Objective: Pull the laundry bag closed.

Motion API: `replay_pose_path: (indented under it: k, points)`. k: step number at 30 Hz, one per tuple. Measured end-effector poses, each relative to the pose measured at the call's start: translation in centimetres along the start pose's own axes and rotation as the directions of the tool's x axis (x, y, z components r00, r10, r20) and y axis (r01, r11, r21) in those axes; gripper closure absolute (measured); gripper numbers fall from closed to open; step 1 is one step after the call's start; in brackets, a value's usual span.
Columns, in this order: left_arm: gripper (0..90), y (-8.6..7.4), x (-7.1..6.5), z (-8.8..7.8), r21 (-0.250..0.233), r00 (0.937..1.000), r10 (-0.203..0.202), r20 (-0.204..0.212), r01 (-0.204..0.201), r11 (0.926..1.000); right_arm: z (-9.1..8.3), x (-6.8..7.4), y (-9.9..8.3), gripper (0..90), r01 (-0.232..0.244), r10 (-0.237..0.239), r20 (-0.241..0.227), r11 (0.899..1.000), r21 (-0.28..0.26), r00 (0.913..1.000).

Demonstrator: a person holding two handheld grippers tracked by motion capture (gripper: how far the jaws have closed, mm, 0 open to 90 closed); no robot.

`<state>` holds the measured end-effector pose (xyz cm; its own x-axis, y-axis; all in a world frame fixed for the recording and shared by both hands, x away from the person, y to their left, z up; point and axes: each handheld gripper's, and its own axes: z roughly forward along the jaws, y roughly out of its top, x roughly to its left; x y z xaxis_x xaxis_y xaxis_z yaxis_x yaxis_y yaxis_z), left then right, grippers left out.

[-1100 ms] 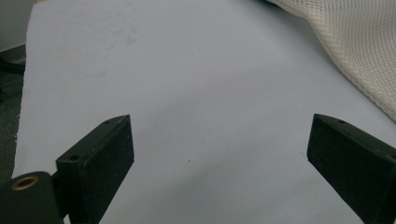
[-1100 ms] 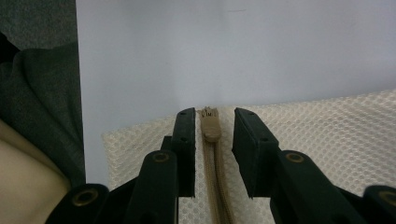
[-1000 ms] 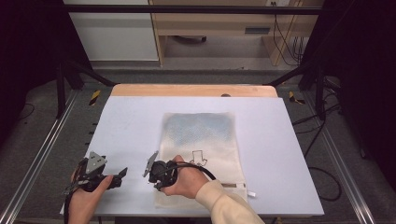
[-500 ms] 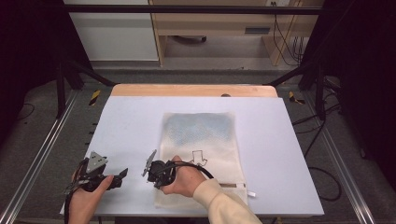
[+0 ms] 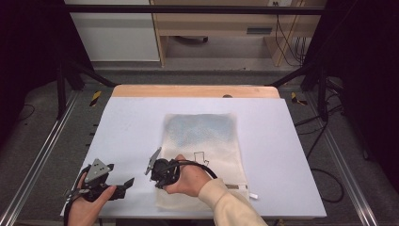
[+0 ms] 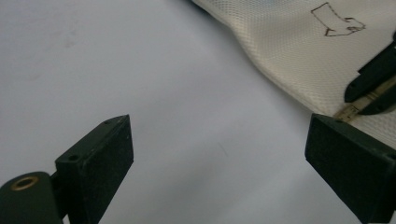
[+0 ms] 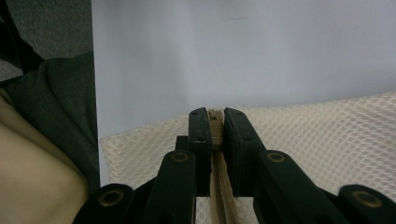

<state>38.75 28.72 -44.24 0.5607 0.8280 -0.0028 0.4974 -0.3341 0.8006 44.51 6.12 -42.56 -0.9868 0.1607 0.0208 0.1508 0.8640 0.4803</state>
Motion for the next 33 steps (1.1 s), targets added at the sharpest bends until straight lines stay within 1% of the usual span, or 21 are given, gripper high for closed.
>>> replay_pose_path:
  k: [1, 2, 4, 5, 6, 7, 8, 9, 10, 11, 16, 17, 19, 20, 21, 23, 25, 28, 33]
  points:
    - [7.0, 0.0, -0.6, 0.2, -0.004, 0.9996, 0.002, 0.027, -0.002, 1.0, -0.3, -0.1, 0.1, 81.9, 0.0, 0.0, 0.0, 1.0, -0.006, 1.0]
    - [7.0, 0.0, -0.6, 0.2, -0.004, 0.9996, 0.002, 0.027, -0.002, 1.0, -0.4, -0.1, 0.1, 81.9, -0.002, 0.002, -0.001, 1.0, -0.004, 1.0]
    - [6.9, 0.1, -1.1, 0.2, -0.005, 0.9984, -0.002, 0.056, 0.003, 1.0, -0.4, -0.2, 0.1, 81.9, 0.0, 0.0, -0.004, 1.0, -0.006, 1.0]
    - [6.8, 0.1, -1.5, 0.1, -0.019, 0.9928, -0.048, 0.11, 0.051, 0.9985, -0.6, -0.2, 0.1, 81.9, 0.004, -0.004, -0.002, 1.0, -0.006, 1.0]
    - [6.7, 0.1, -1.5, 0.1, -0.019, 0.9928, -0.048, 0.11, 0.051, 0.9985, -0.6, -0.2, 0.1, 81.9, 0.004, -0.004, -0.002, 1.0, -0.006, 1.0]
    - [6.7, 0.1, -1.6, 0.1, -0.025, 0.9902, -0.06, 0.126, 0.063, 0.9977, -0.6, -0.3, 0.1, 81.9, 0.005, -0.005, -0.002, 1.0, -0.006, 1.0]
    - [6.7, 0.0, -1.8, 0.1, -0.027, 0.9886, -0.062, 0.137, 0.067, 0.9974, -0.6, -0.3, 0.1, 81.9, 0.006, -0.006, -0.006, 1.0, -0.009, 1.0]
    - [6.7, 0.0, -2.2, 0.2, -0.026, 0.989, -0.052, 0.139, 0.056, 0.9981, -0.7, -0.3, 0.2, 81.9, 0.011, -0.011, -0.007, 1.0, -0.007, 0.9999]
    - [6.7, 0.0, -2.2, 0.2, -0.026, 0.989, -0.052, 0.139, 0.056, 0.9981, -0.7, -0.3, 0.2, 81.9, 0.011, -0.011, -0.007, 1.0, -0.007, 0.9999]
    - [6.7, 0.1, -2.5, 0.4, -0.019, 0.9867, -0.05, 0.155, 0.054, 0.9984, -0.7, -0.3, 0.2, 81.9, 0.015, -0.015, -0.008, 1.0, -0.004, 0.9999]
    - [6.6, 0.2, -3.1, 0.5, -0.017, 0.9856, -0.041, 0.164, 0.044, 0.9989, -0.9, -0.2, 0.3, 81.9, 0.025, -0.025, -0.005, 1.0, 0.0, 0.9997]
    - [6.4, 0.1, -3.3, 0.7, -0.011, 0.9837, -0.035, 0.176, 0.037, 0.9992, -0.9, -0.2, 0.3, 81.9, 0.029, -0.029, -0.001, 1.0, 0.001, 0.9996]
    - [6.3, 0.0, -3.6, 0.9, -0.009, 0.983, -0.038, 0.18, 0.04, 0.9991, -1.0, -0.2, 0.4, 81.9, 0.031, -0.031, 0.003, 0.999, 0.006, 0.9995]
    - [6.4, 0.0, -3.6, 0.9, -0.009, 0.983, -0.038, 0.18, 0.04, 0.9991, -1.0, -0.2, 0.4, 81.9, 0.031, -0.031, 0.003, 0.999, 0.006, 0.9995]
    - [6.3, 0.1, -3.7, 1.0, -0.01, 0.9806, -0.037, 0.192, 0.039, 0.9992, -1.1, -0.2, 0.4, 81.9, 0.032, -0.032, 0.001, 0.999, 0.008, 0.9995]
    - [6.4, 0.1, -3.9, 1.1, -0.01, 0.9795, -0.036, 0.198, 0.038, 0.9992, -1.1, -0.2, 0.4, 81.9, 0.032, -0.032, 0.002, 0.999, 0.008, 0.9995]
    - [6.4, 0.1, -4.1, 1.2, -0.007, 0.9789, -0.028, 0.202, 0.03, 0.9995, -1.2, -0.2, 0.4, 81.9, 0.034, -0.034, 0.001, 0.999, 0.006, 0.9994]
    - [6.4, 0.1, -4.3, 1.3, -0.004, 0.9772, -0.029, 0.211, 0.03, 0.9995, -1.2, -0.2, 0.4, 81.9, 0.033, -0.033, 0.003, 0.999, 0.005, 0.9994]
    - [6.7, 0.2, -4.5, 1.5, -0.011, 0.975, -0.021, 0.221, 0.024, 0.9996, -1.2, -0.2, 0.4, 81.9, 0.032, -0.032, 0.007, 0.999, 0.004, 0.9995]
